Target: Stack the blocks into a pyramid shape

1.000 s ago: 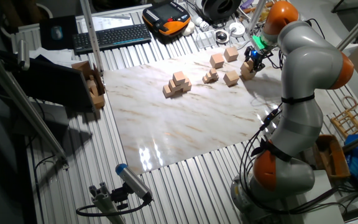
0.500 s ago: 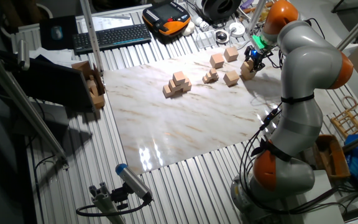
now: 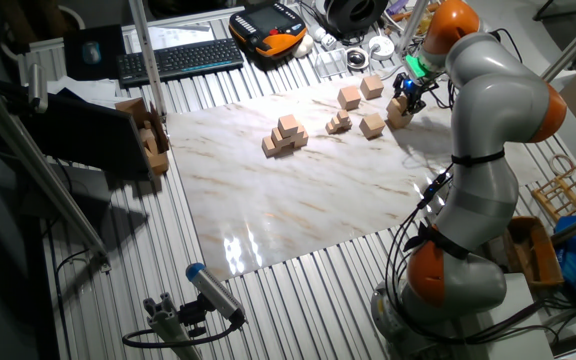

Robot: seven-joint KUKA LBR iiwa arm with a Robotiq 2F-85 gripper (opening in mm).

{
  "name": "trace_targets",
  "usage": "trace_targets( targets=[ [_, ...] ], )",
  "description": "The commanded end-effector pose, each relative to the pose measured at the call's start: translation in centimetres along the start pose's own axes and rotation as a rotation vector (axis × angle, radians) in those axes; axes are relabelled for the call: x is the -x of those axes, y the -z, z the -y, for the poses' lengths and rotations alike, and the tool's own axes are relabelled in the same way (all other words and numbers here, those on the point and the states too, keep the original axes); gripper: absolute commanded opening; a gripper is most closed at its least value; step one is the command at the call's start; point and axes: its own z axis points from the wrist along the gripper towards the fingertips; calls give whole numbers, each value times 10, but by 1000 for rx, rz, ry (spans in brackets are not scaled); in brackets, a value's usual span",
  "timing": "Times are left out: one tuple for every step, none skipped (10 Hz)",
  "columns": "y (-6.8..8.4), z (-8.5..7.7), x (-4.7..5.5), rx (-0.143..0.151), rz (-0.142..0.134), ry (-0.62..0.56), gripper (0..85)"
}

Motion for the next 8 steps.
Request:
trace_targets(
  targets=[
    [0,0,0,0,2,-2,0],
    [0,0,0,0,2,-10,0],
    [0,0,0,-3,1,-14,0],
    [0,1,1,-6,1,-18,0],
    [-1,1,1,-8,1,-19,0],
    [-1,1,1,-8,1,-19,0],
    [-1,1,1,-8,3,-17,0],
    [-1,1,1,-8,3,-14,0]
  ],
)
